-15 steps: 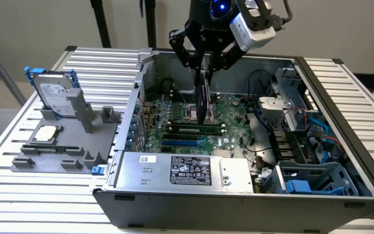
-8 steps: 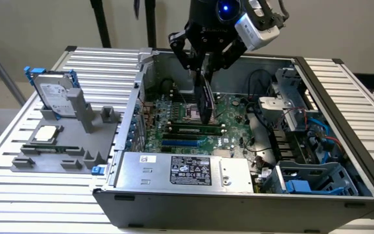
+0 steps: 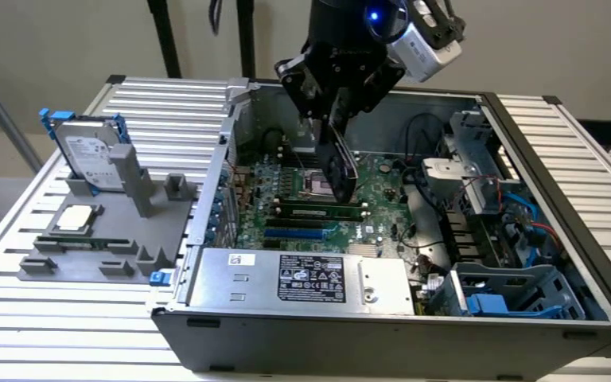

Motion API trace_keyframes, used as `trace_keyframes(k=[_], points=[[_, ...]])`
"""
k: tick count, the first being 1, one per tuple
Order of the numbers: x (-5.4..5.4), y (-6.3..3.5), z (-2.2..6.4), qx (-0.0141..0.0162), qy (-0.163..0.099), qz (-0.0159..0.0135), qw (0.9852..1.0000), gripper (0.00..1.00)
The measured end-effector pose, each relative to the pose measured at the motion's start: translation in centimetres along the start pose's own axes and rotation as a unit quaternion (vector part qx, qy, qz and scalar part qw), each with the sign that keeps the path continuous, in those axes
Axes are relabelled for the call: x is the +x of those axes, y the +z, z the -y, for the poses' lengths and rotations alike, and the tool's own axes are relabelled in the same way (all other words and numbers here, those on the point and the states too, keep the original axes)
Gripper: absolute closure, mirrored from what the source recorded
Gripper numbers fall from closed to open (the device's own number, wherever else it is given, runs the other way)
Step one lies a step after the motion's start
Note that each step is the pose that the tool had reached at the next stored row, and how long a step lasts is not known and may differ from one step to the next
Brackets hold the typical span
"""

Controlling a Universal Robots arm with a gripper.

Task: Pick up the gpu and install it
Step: 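Insert the gpu into the slot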

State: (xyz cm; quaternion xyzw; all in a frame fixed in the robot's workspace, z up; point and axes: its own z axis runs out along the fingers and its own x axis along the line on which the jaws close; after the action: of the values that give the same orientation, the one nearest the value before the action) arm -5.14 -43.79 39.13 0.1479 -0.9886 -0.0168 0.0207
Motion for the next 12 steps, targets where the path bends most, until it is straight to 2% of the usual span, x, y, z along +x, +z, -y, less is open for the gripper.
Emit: trace_keyframes(k=[3, 6, 9, 12], points=[[0.0, 0.13, 0.0, 0.001, -0.028, -0.0011, 0.9996, 0.73], [-0.01, 0.25, 0.01, 0.002, -0.055, -0.0021, 0.9985, 0.73], [-0.01, 0.39, 0.02, 0.0029, -0.082, -0.0032, 0.9966, 0.73], [-0.02, 0.53, 0.02, 0.0039, -0.109, -0.0042, 0.9941, 0.73]])
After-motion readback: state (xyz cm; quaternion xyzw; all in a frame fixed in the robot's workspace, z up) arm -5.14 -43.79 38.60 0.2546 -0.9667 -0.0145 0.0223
